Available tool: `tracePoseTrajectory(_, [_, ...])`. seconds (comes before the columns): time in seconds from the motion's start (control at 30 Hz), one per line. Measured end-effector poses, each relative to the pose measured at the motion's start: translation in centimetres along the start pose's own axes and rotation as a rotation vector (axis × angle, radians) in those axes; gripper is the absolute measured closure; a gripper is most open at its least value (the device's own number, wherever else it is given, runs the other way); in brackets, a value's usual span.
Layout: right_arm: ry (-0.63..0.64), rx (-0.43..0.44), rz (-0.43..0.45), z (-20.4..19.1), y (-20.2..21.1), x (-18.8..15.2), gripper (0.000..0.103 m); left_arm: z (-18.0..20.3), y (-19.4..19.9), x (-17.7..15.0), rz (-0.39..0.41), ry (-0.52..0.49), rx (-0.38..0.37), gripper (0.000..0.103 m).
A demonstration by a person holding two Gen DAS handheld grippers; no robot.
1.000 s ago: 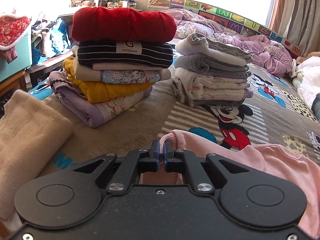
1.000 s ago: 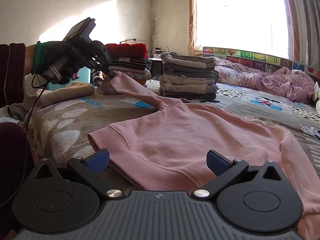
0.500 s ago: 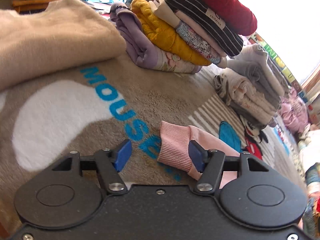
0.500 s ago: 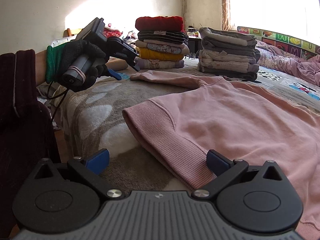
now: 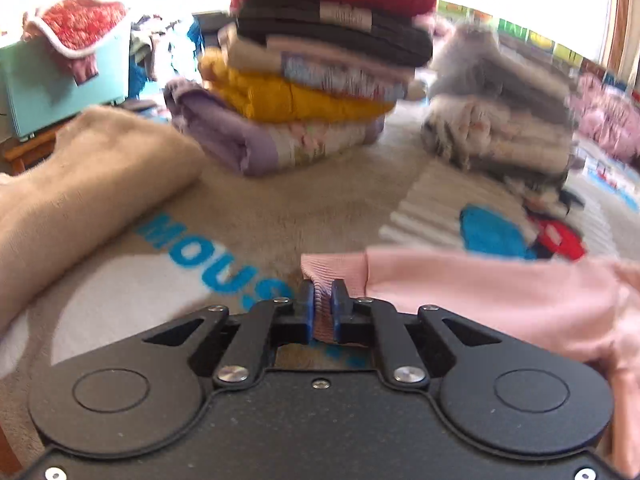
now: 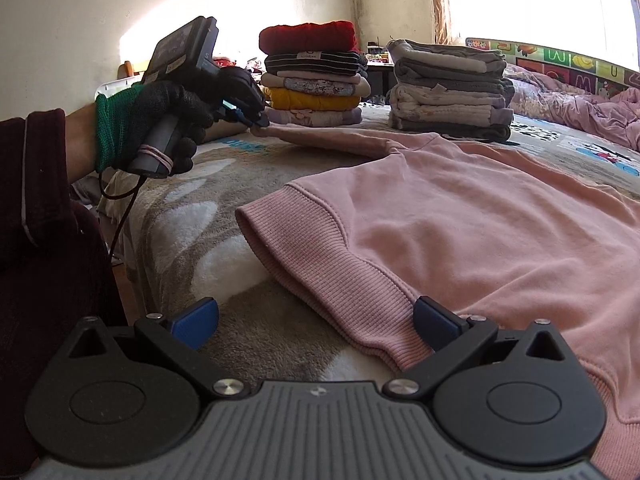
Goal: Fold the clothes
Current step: 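Pull the held sleeve outward from the body and open the left gripper, then grasp the other sleeve cuff with the right gripper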
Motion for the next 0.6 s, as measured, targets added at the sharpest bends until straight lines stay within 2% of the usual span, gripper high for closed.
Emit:
tracePoseTrajectory(0.03, [-0.019, 0.007, 0.000, 0.2, 0.1, 0.0, 0.000, 0.2, 0.2, 0.0, 0.002, -0.014, 0.019, 0.082])
tracePoseTrajectory(0.07, [-0.038, 0.010, 0.004, 0.4, 0.3, 0.0, 0.000, 0.8, 0.8, 0.3, 0.025, -0.033, 0.021, 0.068])
tracePoseTrajectory(0.1, [-0.046, 0.007, 0.008, 0.4, 0.4, -0.1, 0.000, 1.6, 1.4, 0.4, 0.050, -0.051, 0.016, 0.061])
tracePoseTrajectory(0.13, [-0.039, -0.003, 0.011, 0.3, 0.6, -0.2, 0.000, 2.3, 2.0, 0.6, 0.074, -0.067, 0.010, 0.058])
tracePoseTrajectory(0.23, [-0.005, -0.048, 0.012, 0.0, 1.4, -0.4, 0.001, 5.4, 2.9, 0.2, 0.087, -0.095, -0.083, 0.058])
tracePoseTrajectory(0.37, [-0.033, -0.127, 0.056, 1.0, 4.2, 0.5, 0.008, 10.5, 4.2, -0.6, 0.067, -0.092, -0.270, 0.058])
tracePoseTrajectory(0.5, [-0.057, -0.298, 0.157, 4.0, 8.4, 1.6, 0.010, 16.0, 5.6, -1.5, 0.052, -0.142, -0.397, 0.058])
tracePoseTrajectory(0.6, [-0.143, -0.485, 0.181, 8.1, 11.3, 0.8, 0.015, 20.0, 6.6, -2.4, 0.033, -0.183, -0.495, 0.058])
Point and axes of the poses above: each gripper's, at about its wrist camera, not at the fingertips, and y roughly against the way its jaws point, z to its right, x to its top, the point moved 6 cm from there along -y, roughly the way its jaws point, and after that the axes turned 13 degrees about -x, right-handed, at the moved point
